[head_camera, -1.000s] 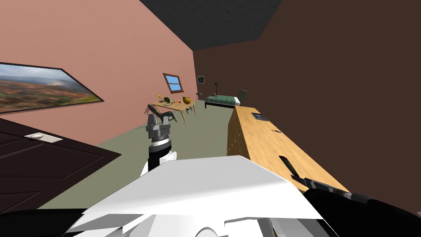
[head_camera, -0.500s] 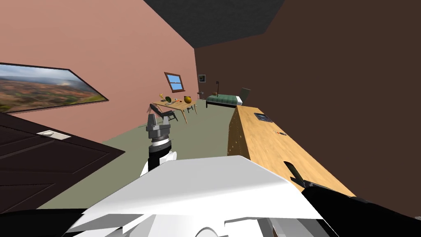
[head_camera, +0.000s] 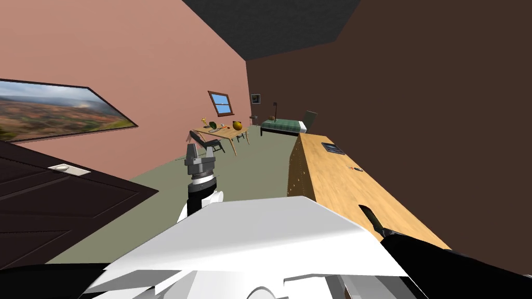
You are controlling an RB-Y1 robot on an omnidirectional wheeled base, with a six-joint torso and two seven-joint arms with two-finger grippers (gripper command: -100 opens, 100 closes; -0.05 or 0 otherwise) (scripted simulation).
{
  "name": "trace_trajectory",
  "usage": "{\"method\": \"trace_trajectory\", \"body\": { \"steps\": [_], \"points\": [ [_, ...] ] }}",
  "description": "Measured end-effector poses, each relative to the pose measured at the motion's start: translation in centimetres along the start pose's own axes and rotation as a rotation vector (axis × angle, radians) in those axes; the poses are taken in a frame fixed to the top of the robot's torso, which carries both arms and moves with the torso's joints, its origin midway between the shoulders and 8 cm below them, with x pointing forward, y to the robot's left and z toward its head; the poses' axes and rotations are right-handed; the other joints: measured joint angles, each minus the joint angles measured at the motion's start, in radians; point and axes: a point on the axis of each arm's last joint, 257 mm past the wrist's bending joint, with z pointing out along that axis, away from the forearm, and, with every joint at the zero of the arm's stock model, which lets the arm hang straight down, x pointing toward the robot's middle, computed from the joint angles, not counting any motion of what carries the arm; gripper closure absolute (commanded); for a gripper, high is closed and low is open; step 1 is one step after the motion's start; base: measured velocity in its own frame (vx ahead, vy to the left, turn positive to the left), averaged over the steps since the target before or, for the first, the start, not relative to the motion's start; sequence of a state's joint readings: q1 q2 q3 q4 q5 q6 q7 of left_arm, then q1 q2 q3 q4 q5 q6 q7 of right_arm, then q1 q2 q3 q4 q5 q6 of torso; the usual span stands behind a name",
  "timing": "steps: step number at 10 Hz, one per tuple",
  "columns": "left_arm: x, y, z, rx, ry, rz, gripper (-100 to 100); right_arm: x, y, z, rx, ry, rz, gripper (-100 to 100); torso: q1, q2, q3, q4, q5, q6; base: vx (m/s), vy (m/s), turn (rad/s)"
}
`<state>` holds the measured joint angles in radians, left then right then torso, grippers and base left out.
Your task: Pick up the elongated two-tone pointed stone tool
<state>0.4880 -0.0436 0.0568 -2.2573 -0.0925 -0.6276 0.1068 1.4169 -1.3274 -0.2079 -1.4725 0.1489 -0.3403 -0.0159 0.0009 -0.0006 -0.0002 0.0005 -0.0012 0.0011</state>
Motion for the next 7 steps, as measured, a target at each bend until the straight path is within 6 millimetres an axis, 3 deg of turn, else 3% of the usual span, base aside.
{"method": "trace_trajectory", "body": {
  "steps": [1,2,3,6,7],
  "points": [
    [0.0,0.0,0.0,0.000,0.000,0.000,0,0.0,0.0,0.0,0.000,0.000,0.000,100,0.000,0.000,0.000,0.000,0.000,0.000,0.000,0.000,0.000],
    [0.0,0.0,0.0,0.000,0.000,0.000,0,0.0,0.0,0.0,0.000,0.000,0.000,0,0.000,0.000,0.000,0.000,0.000,0.000,0.000,0.000,0.000],
    [0.0,0.0,0.0,0.000,0.000,0.000,0,0.0,0.0,0.0,0.000,0.000,0.000,100,0.000,0.000,0.000,0.000,0.000,0.000,-0.015,0.022,-0.080],
    [0.0,0.0,0.0,0.000,0.000,0.000,0,-1.3,-0.1,-0.9,-0.004,0.003,-0.014,100,0.003,0.002,0.001,0.000,0.001,0.001,-0.020,0.029,-0.043],
    [0.0,0.0,0.0,0.000,0.000,0.000,0,-1.4,-0.1,-0.9,-0.005,0.002,-0.014,0,0.002,0.001,0.001,0.000,0.001,0.000,0.000,0.000,0.000]
  ]
}}
